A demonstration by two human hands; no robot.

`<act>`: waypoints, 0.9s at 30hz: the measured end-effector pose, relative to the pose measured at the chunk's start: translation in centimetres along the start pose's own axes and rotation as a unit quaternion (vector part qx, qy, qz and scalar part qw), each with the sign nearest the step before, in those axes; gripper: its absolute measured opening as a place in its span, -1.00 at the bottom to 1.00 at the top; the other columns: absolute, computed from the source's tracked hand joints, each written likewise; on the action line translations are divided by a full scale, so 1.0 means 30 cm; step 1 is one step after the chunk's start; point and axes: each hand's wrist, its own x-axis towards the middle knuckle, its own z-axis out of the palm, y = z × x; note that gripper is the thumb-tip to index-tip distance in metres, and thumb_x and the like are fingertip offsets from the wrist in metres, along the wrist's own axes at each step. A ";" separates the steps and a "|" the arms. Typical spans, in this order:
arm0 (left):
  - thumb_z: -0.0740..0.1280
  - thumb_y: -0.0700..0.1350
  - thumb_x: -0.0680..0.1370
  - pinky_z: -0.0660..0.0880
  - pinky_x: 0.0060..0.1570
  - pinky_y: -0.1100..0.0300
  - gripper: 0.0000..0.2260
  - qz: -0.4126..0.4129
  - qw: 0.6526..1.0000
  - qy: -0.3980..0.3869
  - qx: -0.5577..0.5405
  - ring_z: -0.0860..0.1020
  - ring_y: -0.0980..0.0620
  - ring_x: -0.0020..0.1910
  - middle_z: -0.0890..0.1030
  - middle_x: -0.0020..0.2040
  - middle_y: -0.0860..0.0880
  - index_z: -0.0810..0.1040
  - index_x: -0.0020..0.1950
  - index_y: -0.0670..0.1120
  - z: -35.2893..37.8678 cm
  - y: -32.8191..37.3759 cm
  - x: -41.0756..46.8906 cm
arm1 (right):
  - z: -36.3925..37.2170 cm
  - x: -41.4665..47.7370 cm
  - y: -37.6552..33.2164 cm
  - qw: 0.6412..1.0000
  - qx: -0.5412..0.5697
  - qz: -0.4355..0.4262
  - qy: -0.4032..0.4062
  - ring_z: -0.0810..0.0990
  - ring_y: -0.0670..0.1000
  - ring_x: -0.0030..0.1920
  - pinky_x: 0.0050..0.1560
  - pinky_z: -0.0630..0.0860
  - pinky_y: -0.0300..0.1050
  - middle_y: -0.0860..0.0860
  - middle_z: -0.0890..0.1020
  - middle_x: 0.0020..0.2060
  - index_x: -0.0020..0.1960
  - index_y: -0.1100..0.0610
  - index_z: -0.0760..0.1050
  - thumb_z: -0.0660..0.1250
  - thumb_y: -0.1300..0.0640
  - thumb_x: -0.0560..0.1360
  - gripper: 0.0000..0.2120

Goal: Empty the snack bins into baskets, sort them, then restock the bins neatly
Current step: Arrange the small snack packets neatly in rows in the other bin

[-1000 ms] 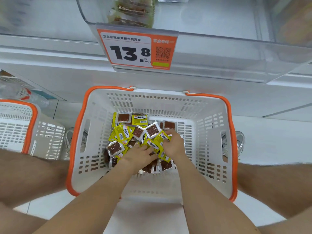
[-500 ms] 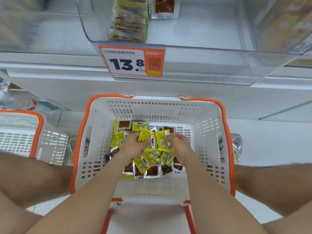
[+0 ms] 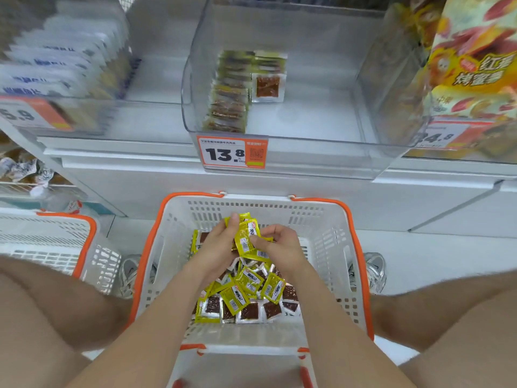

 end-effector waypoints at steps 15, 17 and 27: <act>0.20 0.01 0.75 0.64 0.10 -0.17 -0.77 0.069 0.995 0.040 -0.060 0.70 -0.17 0.16 0.72 0.18 -0.10 0.55 0.34 0.03 0.061 0.153 -0.114 | 0.004 -0.104 -0.179 0.997 0.024 -0.043 0.066 0.72 0.04 -0.17 -0.08 0.63 -0.03 0.17 0.75 -0.15 -0.02 0.20 0.65 0.63 0.19 0.43 -0.78; 0.10 0.16 0.75 0.59 0.12 -0.10 -0.61 0.034 0.995 0.036 -0.084 0.69 -0.17 0.17 0.71 0.20 -0.16 0.53 0.39 -0.03 0.085 0.154 -0.104 | 0.035 -0.114 -0.166 0.992 -0.068 -0.067 0.088 0.68 -0.06 -0.22 -0.12 0.58 -0.09 0.07 0.72 -0.19 -0.01 0.17 0.61 0.61 0.09 0.46 -0.76; 0.37 -0.25 0.59 0.56 -0.29 0.10 -0.77 0.032 0.994 0.097 0.029 0.64 -0.11 0.01 0.66 0.03 -0.10 0.51 0.19 -0.02 0.058 0.043 -0.048 | 0.101 -0.059 -0.058 0.965 -0.249 -0.054 -0.067 0.68 0.19 -0.26 -0.08 0.64 0.28 0.35 0.58 -0.23 -0.11 0.35 0.45 0.11 -0.11 0.69 -0.48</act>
